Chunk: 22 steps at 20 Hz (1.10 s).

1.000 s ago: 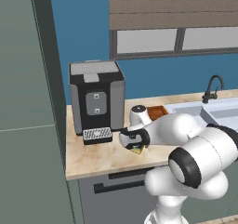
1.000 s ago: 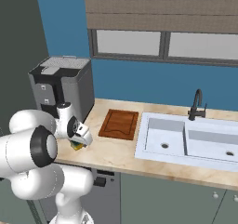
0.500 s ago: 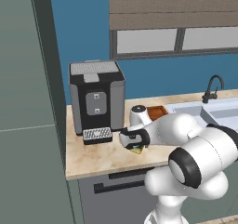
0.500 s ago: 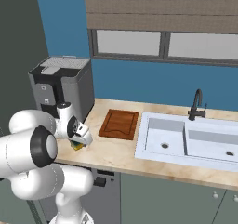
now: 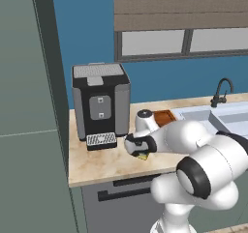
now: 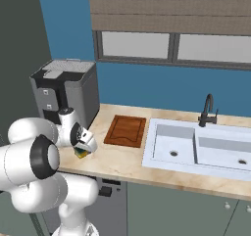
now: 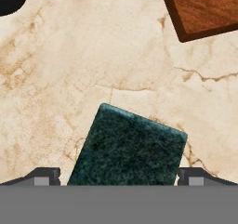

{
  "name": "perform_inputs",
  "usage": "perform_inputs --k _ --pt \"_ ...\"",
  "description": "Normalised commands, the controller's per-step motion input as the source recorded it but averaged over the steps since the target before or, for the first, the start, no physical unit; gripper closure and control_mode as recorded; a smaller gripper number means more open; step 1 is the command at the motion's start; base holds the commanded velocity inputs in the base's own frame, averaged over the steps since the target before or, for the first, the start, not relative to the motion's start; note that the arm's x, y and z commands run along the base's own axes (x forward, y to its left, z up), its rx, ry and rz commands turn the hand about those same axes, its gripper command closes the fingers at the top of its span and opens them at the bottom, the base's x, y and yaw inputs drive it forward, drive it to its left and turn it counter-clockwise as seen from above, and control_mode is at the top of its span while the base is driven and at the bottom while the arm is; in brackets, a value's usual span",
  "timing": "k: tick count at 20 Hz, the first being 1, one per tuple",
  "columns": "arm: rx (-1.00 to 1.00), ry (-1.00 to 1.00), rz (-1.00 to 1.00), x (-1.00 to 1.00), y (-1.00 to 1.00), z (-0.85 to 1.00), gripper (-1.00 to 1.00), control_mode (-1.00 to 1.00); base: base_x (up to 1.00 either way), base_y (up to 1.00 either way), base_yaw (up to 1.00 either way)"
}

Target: Pick up the sponge from the counter and clean the cutting board by briefly scrubbing or pressing down on the cutting board. Once finished, release the sponge.

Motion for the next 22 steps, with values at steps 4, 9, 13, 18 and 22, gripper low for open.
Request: perform_inputs --k 4,9,13,18,22 --pt "0.00 0.00 0.00 0.00 0.00 0.00 -1.00 -1.00 0.00 0.00 0.00" --pt "0.00 0.00 0.00 0.03 0.01 0.00 1.00 -1.00 0.00 0.00 0.00" --pt "0.00 0.00 0.00 0.05 0.00 0.00 1.00 -1.00 0.00 0.00 0.00" --pt "0.00 0.00 0.00 0.00 0.00 0.07 1.00 -1.00 0.00 0.00 0.00" --pt "0.00 -0.02 0.03 -0.07 -0.46 0.25 1.00 -1.00 0.00 0.00 0.00"
